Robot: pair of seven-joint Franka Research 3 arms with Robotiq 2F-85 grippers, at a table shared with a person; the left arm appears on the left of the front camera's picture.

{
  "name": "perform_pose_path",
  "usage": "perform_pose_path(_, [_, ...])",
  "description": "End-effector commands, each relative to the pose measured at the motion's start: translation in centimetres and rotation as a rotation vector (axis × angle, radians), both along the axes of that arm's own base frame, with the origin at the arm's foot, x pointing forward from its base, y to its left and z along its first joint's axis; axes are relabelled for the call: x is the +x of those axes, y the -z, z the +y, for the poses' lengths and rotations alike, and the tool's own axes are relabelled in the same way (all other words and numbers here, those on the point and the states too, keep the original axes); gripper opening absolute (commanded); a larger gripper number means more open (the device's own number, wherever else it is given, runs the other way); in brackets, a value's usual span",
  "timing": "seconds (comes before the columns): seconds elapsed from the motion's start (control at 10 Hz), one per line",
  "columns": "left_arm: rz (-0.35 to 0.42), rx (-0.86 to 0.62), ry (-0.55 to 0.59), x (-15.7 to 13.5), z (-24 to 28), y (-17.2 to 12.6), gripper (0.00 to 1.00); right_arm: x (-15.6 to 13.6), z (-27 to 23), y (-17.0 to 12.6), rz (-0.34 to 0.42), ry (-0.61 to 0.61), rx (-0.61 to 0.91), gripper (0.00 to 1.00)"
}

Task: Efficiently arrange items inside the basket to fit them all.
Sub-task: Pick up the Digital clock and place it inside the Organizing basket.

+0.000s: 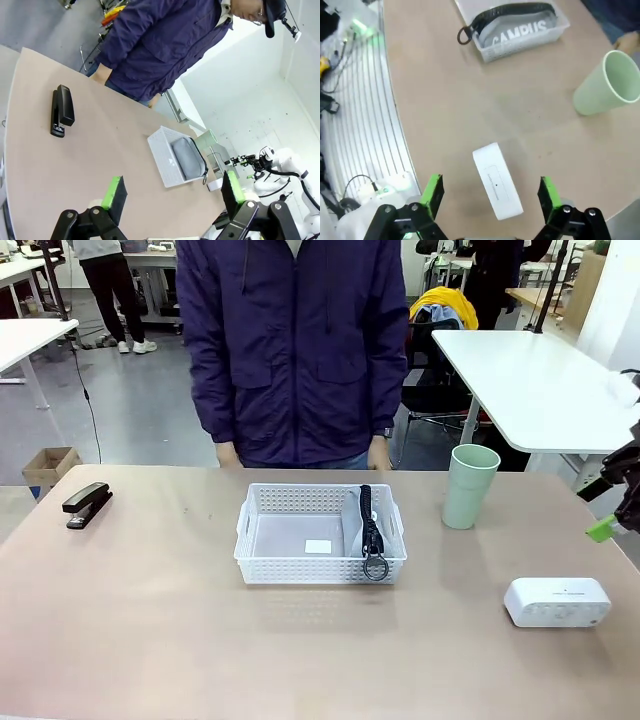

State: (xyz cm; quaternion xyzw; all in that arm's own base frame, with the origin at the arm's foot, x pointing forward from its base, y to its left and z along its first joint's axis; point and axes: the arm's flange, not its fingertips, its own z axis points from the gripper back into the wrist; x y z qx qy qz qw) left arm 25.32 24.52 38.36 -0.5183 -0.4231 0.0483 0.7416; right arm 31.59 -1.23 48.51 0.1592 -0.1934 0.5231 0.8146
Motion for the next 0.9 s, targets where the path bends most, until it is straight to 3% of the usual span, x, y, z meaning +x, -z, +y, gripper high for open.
perform_pose_path(0.0, [-0.034, -0.004, -0.003, 0.0, 0.0, -0.1, 1.0, 0.4, 1.5, 1.2, 0.03, -0.084, -0.132, 1.0])
perform_pose_path(0.2, [-0.034, -0.004, -0.003, 0.0, 0.0, -0.1, 1.0, -0.2, 2.0, 3.2, 0.006, -0.199, -0.267, 1.0])
perform_pose_path(0.3, [-0.034, -0.004, -0.003, 0.0, 0.0, -0.1, 1.0, -0.8, 2.4, 4.8, 0.01, -0.346, -0.368, 1.0])
perform_pose_path(0.5, [-0.034, -0.004, -0.003, 0.0, 0.0, -0.1, 1.0, -1.5, 3.4, 8.9, 0.008, -0.42, -0.439, 1.0])
perform_pose_path(0.6, [-0.034, -0.004, -0.003, 0.0, 0.0, -0.1, 1.0, -1.8, 3.8, 10.3, -0.019, -0.505, -0.43, 1.0])
perform_pose_path(0.8, [-0.034, -0.004, -0.003, 0.0, 0.0, -0.1, 1.0, -2.0, 4.2, 12.7, 0.056, -0.514, -0.394, 1.0])
